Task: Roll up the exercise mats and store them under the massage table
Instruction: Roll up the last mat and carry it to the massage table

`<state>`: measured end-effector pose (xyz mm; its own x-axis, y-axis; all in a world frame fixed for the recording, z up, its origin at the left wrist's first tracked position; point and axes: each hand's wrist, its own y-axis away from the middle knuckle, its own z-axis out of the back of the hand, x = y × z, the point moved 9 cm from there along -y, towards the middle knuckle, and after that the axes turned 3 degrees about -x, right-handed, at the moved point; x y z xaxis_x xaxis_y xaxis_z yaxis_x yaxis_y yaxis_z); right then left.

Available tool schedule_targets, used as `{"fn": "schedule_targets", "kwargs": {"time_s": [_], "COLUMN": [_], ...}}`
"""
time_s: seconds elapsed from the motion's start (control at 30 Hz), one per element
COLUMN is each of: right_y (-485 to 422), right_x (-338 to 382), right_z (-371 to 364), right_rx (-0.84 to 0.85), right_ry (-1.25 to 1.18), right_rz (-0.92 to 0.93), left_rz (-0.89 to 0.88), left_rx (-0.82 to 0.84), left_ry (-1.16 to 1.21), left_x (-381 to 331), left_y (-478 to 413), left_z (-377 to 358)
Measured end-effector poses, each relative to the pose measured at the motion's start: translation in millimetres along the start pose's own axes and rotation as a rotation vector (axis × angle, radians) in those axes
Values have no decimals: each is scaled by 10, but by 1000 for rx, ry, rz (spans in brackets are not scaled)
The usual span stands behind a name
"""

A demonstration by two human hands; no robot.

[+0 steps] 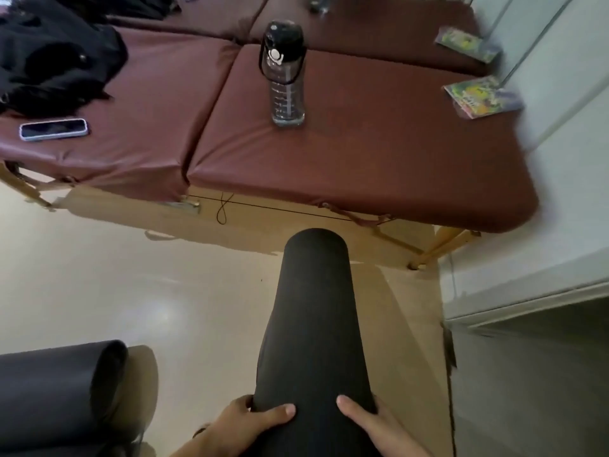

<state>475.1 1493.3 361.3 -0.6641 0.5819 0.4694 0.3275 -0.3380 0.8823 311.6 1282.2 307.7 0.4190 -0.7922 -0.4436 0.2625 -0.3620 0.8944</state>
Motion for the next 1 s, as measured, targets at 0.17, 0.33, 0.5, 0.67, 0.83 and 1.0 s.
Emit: {"fn": "schedule_targets", "kwargs": {"time_s": [0.17, 0.33, 0.5, 0.67, 0.83, 1.0], "right_y": [-1196, -2230, -3293, -4526, -5198, -4972], "right_x": [-332, -642, -910, -1008, -722, -358], "right_z": [82, 49, 316, 726, 880, 582], "right_rx": [43, 59, -56, -287, -292, -123], "right_ry": [55, 6, -62, -247, -381, -154], "right_rz": [-20, -92, 19, 93, 100, -74], "left_rz": [18, -10, -113, -216, -306, -339], "left_rx": [-86, -69, -51, -57, -87, -156], "left_ry": [36, 84, 120, 70, 77, 136], "left_x": [25, 196, 154, 58, -260, -578], "left_y": [-1014, -1984, -2952, -3663, -4204, -4497], "left_z": [-58, -27, -84, -119, -178, -146]}}
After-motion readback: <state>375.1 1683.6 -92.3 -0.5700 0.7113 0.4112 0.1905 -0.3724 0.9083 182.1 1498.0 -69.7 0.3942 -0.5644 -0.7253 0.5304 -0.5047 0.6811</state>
